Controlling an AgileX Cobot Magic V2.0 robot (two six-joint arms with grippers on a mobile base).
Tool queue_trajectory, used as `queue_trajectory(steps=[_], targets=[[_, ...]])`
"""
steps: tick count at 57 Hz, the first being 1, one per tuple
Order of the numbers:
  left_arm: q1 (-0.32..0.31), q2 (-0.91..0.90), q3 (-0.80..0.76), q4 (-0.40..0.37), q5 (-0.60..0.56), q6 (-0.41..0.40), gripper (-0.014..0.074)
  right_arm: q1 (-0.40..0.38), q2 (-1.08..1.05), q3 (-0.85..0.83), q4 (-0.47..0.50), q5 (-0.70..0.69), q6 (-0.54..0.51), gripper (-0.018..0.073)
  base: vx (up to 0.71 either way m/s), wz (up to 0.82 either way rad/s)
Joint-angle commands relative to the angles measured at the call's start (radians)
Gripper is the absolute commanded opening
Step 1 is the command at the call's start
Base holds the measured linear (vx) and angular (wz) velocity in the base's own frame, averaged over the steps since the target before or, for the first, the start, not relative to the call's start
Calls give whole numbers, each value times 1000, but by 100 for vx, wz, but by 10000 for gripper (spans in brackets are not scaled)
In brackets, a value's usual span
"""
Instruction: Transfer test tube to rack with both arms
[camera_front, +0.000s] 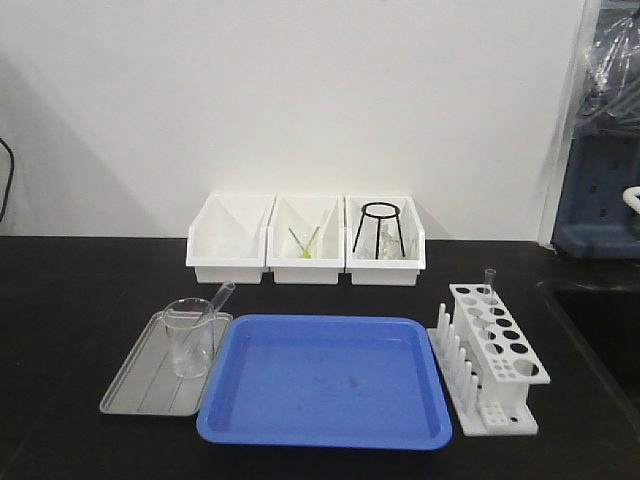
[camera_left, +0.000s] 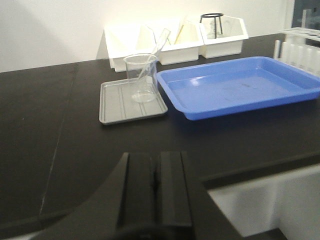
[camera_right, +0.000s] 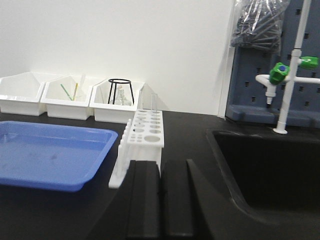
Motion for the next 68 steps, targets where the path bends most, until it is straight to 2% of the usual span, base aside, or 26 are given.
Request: queue_trajectory(steps=[1,33,68], targets=[[2,-13,-29,-9,-83,-3,-4,-2,-9,18,-10,-84,-8,-10,42,5],[2,-13,-29,-9,-83,-3,-4,-2,-9,18,-10,-84,-8,-10,31,-2],[2,-13,-29,-9,-83,-3,-4,-2,-9,18,-10,-84,-8,-10,3,-1]])
